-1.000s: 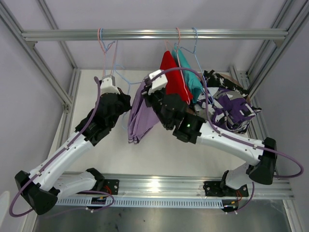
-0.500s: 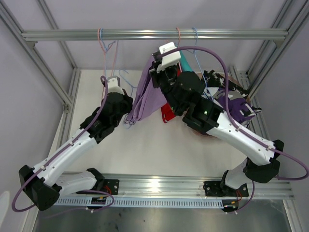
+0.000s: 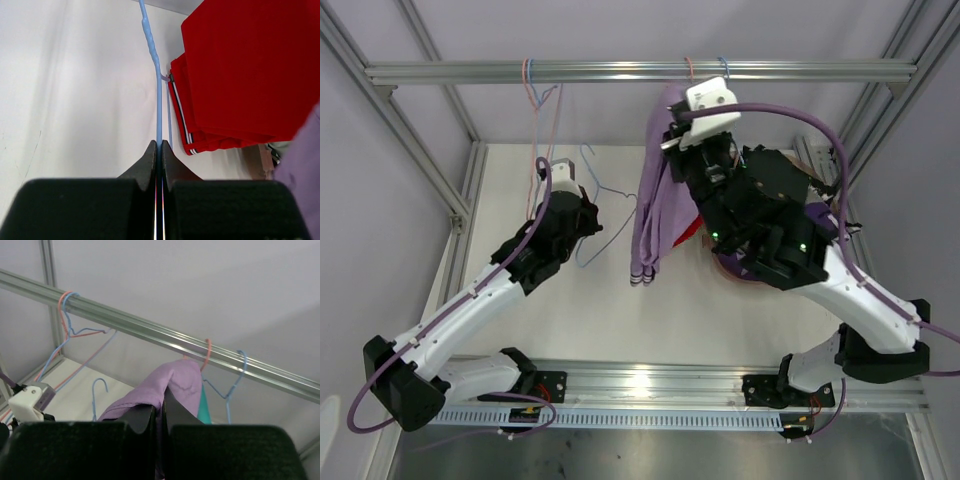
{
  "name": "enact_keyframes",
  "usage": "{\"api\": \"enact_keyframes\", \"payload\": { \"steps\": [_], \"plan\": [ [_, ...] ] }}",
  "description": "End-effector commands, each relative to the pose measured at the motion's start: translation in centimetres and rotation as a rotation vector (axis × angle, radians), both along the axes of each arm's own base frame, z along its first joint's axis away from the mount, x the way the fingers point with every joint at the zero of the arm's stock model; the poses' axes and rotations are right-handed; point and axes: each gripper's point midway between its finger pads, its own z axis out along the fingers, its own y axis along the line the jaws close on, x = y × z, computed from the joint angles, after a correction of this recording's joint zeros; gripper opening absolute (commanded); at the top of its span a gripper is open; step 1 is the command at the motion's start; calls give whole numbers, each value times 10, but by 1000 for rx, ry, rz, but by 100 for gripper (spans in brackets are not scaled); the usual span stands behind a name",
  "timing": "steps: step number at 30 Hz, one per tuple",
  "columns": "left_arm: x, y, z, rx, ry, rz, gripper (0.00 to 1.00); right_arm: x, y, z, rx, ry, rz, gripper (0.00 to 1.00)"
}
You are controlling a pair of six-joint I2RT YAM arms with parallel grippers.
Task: Remove the trousers from the hanger
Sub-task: Remove the trousers from the hanger, then place the trousers in the bin.
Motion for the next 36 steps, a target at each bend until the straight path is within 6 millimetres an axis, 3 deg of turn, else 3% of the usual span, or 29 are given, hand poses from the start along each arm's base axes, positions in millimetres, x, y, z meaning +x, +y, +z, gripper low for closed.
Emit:
{"api": "enact_keyframes", "payload": {
  "steps": [1, 2, 5, 22, 29, 36],
  "plan": [
    [3, -3, 25, -19, -58, -4, 0, -23, -75, 45, 122, -62, -74, 0],
    [3, -3, 26, -18, -61, 0, 0, -29, -96, 51, 141, -68, -95, 0],
    [3, -4, 26, -13, -61, -5, 0, -36, -129, 51, 154, -65, -142, 0],
    [3, -13, 21, 2, -48, -28, 0, -69, -292, 57, 188, -41, -423, 0],
    [-1, -21, 20, 19, -42, -55, 0, -75, -320, 25, 231, -15, -502, 0],
    [-4, -28, 17, 34, -37, -73, 0, -68, -309, -33, 222, 30, -580, 0]
  ]
}}
